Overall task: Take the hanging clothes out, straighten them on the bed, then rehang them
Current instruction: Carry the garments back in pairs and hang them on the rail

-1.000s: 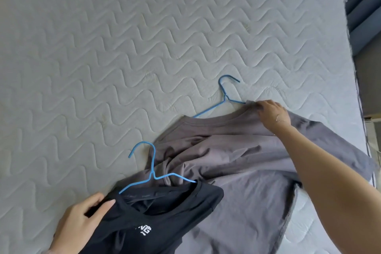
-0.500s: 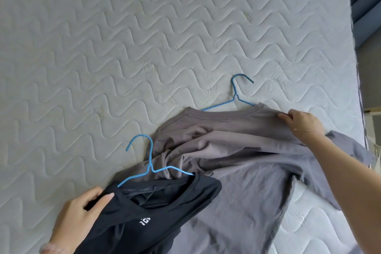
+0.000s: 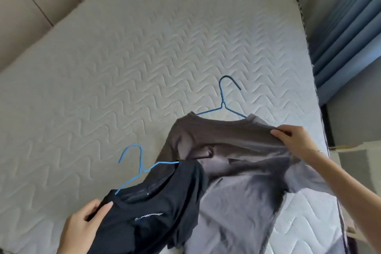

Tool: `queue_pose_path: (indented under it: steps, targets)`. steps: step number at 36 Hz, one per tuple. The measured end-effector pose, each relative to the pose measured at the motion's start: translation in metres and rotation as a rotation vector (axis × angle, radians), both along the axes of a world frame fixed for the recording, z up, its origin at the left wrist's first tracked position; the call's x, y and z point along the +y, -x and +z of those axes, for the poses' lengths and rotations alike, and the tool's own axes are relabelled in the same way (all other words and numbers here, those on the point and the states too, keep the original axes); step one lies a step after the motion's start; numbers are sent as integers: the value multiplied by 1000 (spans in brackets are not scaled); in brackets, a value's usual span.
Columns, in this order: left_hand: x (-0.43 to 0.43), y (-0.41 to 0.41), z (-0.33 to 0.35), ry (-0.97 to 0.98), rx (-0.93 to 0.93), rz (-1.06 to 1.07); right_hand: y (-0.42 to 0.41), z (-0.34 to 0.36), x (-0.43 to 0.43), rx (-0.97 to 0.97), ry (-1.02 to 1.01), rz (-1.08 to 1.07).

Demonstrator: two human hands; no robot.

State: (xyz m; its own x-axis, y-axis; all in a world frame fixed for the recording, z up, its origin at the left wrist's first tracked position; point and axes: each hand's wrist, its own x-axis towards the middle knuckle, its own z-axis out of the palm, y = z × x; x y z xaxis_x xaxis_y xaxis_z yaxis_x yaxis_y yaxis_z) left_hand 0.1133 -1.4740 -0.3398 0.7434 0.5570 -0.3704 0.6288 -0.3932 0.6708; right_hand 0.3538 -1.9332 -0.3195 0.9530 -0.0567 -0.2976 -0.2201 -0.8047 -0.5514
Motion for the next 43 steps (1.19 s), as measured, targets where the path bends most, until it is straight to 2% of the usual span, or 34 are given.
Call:
queue_pose_path:
  steps: [3,8,11,15,23,29,37,43]
  targets:
    - [23,30,37,52,-139,151,29,52,43,-74,-95,-2]
    - [79,92,85,43,-213,309,107,124,136,-171,-276,33]
    - [113,137,117,100,-261,339,163,155,204,-200,-442,9]
    - [170,208,151,96,-328,497,232,177,298,-209,-558,16]
    - [260,371,178,77,-479,678,357,174,450,-138,-565,205]
    - [296,462,177,65,-571,892,426,161,531,-84,-551,491]
    - [334,526,173,-15,-497,1076,463,147,647,116,-493,767]
    - [398,538,162,15,-495,1188,455,141,754,137,-515,901]
